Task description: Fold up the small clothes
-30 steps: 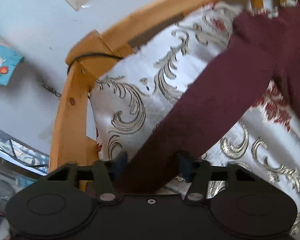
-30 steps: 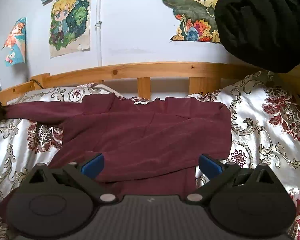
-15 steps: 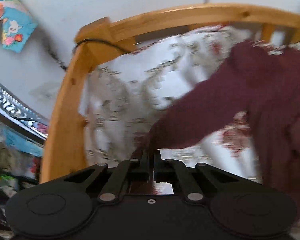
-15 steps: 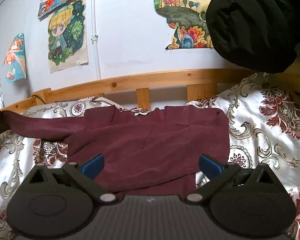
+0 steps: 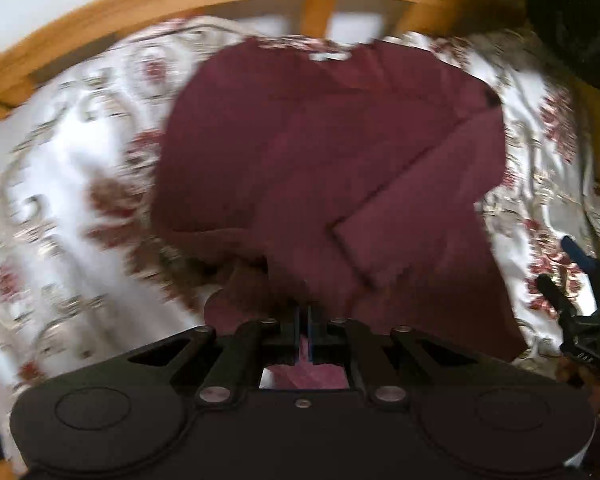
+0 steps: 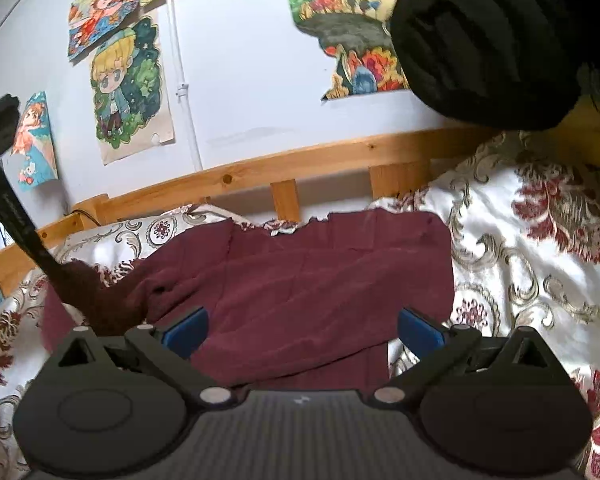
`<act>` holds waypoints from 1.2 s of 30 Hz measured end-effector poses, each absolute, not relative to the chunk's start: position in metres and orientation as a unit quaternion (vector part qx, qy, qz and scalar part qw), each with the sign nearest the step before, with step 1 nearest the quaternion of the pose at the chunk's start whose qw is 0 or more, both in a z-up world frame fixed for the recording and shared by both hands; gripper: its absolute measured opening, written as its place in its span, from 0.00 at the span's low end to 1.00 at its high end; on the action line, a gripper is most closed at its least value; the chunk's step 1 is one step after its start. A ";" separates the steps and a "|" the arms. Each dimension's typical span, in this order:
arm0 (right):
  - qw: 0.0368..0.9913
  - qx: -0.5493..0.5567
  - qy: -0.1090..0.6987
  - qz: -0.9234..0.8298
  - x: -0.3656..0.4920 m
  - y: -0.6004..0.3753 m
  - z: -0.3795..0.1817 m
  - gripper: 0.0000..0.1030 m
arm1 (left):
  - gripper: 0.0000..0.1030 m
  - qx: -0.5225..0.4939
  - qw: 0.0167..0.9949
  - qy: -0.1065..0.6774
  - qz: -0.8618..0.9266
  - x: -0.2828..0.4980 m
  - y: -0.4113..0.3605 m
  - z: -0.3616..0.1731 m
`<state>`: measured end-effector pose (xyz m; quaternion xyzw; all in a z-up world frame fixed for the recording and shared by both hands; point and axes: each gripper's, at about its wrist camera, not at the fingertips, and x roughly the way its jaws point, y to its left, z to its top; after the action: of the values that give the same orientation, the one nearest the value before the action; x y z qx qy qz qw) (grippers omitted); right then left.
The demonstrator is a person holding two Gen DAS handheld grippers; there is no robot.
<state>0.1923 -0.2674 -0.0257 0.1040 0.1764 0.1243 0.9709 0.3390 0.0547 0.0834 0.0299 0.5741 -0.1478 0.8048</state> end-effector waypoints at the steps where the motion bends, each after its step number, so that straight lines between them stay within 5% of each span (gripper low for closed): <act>1: 0.969 0.110 0.183 0.124 0.194 -0.271 -0.026 1.00 | 0.02 0.027 0.804 0.573 -0.155 0.341 0.046 0.079; 10: 0.946 0.180 0.259 0.076 0.216 -0.306 -0.040 1.00 | 0.04 0.011 0.811 0.547 -0.207 0.351 -0.036 0.035; 21: 0.925 0.182 0.317 0.102 0.234 -0.304 -0.065 1.00 | 0.60 -0.036 0.828 0.512 -0.226 0.357 -0.019 0.022; 28: 0.924 0.133 0.304 0.192 0.246 -0.256 -0.068 0.94 | 0.61 0.014 0.896 0.428 -0.119 0.350 0.051 0.043; 36: 0.920 0.077 0.296 0.247 0.243 -0.212 -0.078 0.77 | 0.61 -0.019 0.886 0.458 -0.065 0.396 0.106 0.004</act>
<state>0.2427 -0.2125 -0.0784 0.0768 0.2957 0.2473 0.9195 0.3955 0.1061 0.0044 -0.0192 0.4582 -0.0646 0.8863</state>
